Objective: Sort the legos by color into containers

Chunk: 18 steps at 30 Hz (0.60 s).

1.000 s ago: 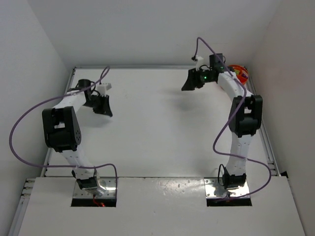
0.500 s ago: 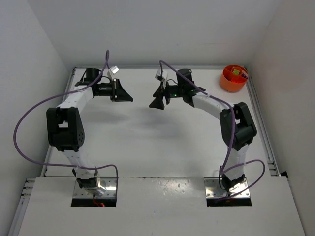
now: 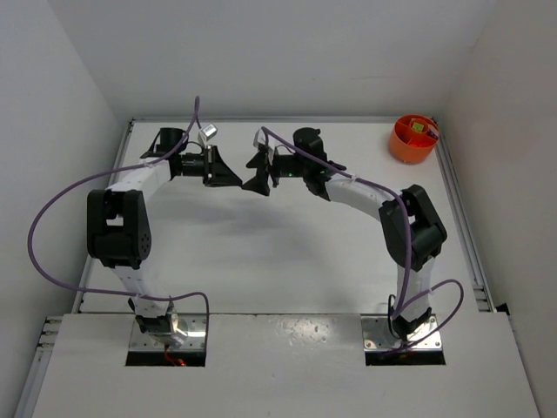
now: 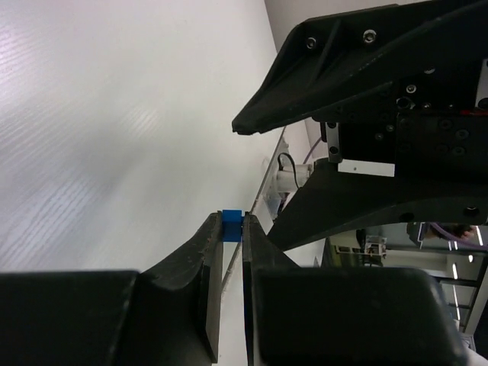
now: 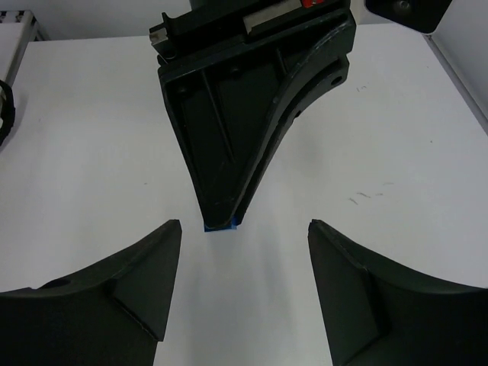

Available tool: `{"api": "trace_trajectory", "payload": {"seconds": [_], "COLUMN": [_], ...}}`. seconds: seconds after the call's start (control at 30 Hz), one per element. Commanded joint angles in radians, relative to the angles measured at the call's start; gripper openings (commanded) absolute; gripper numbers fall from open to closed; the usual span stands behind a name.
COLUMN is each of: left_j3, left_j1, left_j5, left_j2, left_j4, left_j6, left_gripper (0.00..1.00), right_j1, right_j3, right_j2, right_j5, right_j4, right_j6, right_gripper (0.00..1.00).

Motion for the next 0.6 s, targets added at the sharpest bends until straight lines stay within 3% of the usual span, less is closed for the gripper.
{"api": "trace_trajectory", "payload": {"seconds": [0.0,0.3,0.57], "left_j3": [-0.003,-0.012,-0.012], "left_j1": [-0.006,-0.006,-0.006], "left_j5": [0.036,0.045,0.055], "left_j2": [-0.060,-0.060,-0.060], "left_j4": [0.050,0.059,0.069], "left_j6": [-0.015,-0.024,-0.024], "left_gripper": [0.00,0.00,0.00], "right_j1": [0.017,0.039,0.048], "right_j3": [0.029,0.029,0.060], "right_j2": [-0.011,-0.002,0.029], "right_j5": [-0.047,-0.047,-0.015], "right_j4": [0.056,0.005,0.007], "right_j6": [-0.068,-0.128,-0.139], "right_gripper": [0.68,0.63,0.48]}}
